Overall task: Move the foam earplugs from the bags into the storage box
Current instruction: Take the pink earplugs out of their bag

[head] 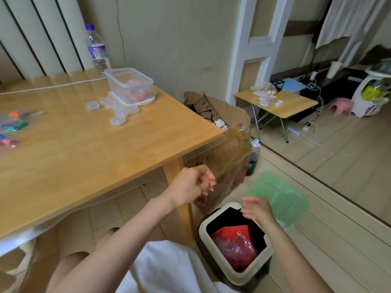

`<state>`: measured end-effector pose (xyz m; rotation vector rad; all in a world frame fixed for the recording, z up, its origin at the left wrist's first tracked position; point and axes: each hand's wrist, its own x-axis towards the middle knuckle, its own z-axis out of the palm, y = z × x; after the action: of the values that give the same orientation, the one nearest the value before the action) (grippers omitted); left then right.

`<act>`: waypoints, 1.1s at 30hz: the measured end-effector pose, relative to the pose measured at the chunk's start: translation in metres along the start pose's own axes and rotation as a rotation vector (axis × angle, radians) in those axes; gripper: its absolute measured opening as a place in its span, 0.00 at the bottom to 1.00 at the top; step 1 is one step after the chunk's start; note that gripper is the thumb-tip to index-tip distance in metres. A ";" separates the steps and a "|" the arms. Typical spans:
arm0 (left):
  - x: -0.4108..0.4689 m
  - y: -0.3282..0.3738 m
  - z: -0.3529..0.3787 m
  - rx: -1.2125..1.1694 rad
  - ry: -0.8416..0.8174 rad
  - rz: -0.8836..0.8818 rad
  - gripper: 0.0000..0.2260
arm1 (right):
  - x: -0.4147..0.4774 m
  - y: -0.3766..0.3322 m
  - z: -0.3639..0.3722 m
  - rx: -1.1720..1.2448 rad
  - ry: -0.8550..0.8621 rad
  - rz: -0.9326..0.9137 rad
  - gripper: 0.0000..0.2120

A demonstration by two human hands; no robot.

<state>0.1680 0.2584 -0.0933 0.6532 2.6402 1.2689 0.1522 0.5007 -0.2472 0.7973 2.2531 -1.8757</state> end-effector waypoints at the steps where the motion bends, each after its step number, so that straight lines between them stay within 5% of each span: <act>1: 0.001 0.005 -0.005 -0.045 0.014 0.008 0.05 | -0.007 -0.030 0.001 0.032 0.013 -0.083 0.10; 6: 0.003 0.035 -0.053 -0.266 0.164 0.078 0.09 | -0.062 -0.174 0.009 0.084 -0.023 -0.536 0.08; 11: -0.004 0.036 -0.122 -0.262 0.444 0.084 0.06 | -0.105 -0.266 0.057 0.102 -0.120 -0.777 0.08; 20: -0.036 -0.048 -0.230 -0.080 0.805 -0.129 0.03 | -0.125 -0.328 0.210 0.002 -0.455 -0.850 0.11; 26: -0.079 -0.111 -0.280 0.276 1.038 -0.421 0.09 | -0.134 -0.327 0.307 -0.098 -0.590 -0.826 0.11; 33: -0.113 -0.157 -0.292 0.579 0.899 -0.931 0.25 | -0.145 -0.300 0.386 -0.203 -0.723 -0.752 0.10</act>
<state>0.1293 -0.0855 -0.0358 -1.3089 3.2220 0.5239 0.0461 0.0604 -0.0140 -0.7589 2.2832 -1.6774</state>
